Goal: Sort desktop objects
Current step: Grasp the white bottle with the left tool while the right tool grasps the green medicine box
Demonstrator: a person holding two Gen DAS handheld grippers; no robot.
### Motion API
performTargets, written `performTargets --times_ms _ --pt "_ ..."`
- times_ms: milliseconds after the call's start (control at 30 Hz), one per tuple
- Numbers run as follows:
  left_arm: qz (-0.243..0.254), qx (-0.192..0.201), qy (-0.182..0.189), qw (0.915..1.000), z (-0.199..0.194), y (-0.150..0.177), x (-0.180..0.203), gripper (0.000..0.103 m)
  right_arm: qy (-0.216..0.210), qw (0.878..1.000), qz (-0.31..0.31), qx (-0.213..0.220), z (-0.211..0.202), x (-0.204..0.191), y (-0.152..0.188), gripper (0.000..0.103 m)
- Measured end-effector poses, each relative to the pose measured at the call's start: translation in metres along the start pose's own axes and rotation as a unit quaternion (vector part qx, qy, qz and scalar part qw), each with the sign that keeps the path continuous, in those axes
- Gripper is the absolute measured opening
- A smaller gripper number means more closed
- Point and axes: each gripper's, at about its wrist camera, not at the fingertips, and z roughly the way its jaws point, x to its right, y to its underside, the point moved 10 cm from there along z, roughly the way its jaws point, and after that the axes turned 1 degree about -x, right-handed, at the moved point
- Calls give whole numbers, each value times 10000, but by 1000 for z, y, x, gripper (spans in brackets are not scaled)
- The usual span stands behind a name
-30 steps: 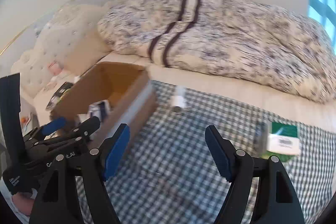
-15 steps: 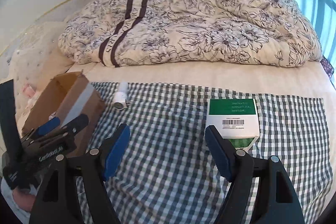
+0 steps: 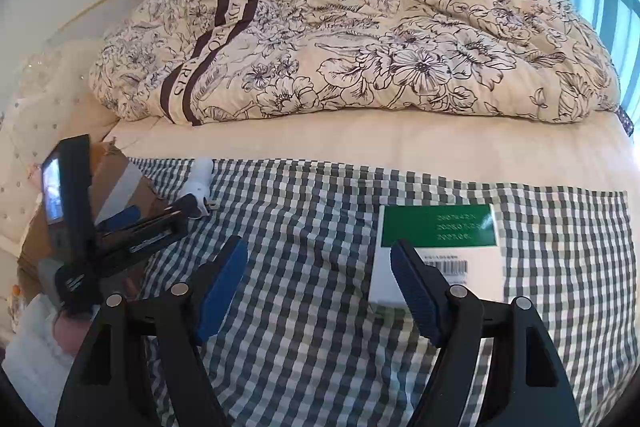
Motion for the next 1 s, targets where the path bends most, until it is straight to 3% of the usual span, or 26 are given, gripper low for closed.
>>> performTargets --times_ms 300,400,433,467,500,567,633,800,900,1000 --pt "-101 -208 -41 9997 56 -9 -1 100 129 9998 -14 -150 26 8 0 74" --pt "-109 -461 -191 9987 81 -4 -5 89 283 9995 -46 -155 27 19 -3 74" --pt "-126 -568 -243 9980 89 -1 -8 80 322 9993 -71 -166 26 25 -5 74" --pt "-185 -624 -235 9976 95 1 -11 79 383 9990 -144 -171 25 31 -9 74" --pt "-258 -555 -182 9980 96 1 -13 78 491 9982 -277 -199 23 38 -13 74" --pt "-248 -486 -177 9984 95 -2 -15 65 586 9963 -528 -336 21 49 -19 74" --pt "-190 -473 -174 9985 94 -3 -15 62 771 9921 -851 -513 18 60 -22 74" --pt "-255 -407 -192 9987 83 2 -14 62 1486 9640 -1995 -938 8 79 -9 74" --pt "-272 -321 -140 9990 58 9 -10 62 1486 9530 -2389 -1124 0 81 7 74" --pt "-234 -320 -44 9992 27 25 -1 62 1461 9321 -2999 -1414 -4 76 24 74"
